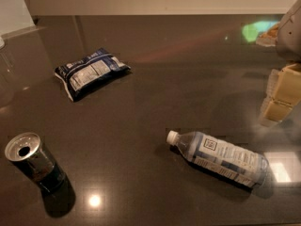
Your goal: Move blue plastic bottle near blue chip bag
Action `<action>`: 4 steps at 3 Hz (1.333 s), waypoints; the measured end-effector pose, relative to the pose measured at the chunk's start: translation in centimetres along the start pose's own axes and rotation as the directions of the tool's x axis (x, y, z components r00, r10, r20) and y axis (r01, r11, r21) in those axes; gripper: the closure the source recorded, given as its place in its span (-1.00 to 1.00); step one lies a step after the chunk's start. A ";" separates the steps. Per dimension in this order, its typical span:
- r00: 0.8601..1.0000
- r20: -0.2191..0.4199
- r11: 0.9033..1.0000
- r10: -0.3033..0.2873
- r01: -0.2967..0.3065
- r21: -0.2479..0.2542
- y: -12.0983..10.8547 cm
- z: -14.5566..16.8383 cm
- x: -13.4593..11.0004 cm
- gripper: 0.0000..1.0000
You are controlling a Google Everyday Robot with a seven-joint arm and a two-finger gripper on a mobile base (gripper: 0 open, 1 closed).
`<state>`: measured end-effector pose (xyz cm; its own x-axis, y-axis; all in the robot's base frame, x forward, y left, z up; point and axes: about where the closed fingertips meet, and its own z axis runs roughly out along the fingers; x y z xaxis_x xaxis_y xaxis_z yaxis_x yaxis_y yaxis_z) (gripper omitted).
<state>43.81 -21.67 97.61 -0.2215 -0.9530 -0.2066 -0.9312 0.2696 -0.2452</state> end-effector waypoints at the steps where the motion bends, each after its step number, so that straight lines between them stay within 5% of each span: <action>1: 1.000 0.001 1.000 0.000 0.000 0.000 0.1 0.0 0.0 -1.00; 4: 0.995 0.097 0.998 0.033 -0.028 -0.053 5.8 2.4 1.3 -1.00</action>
Offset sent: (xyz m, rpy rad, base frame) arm -0.0183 -0.0009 -0.0213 0.0303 0.0275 0.0077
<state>38.77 -21.00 93.65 -0.2233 -0.9256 -0.3056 -0.9385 0.2889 -0.1891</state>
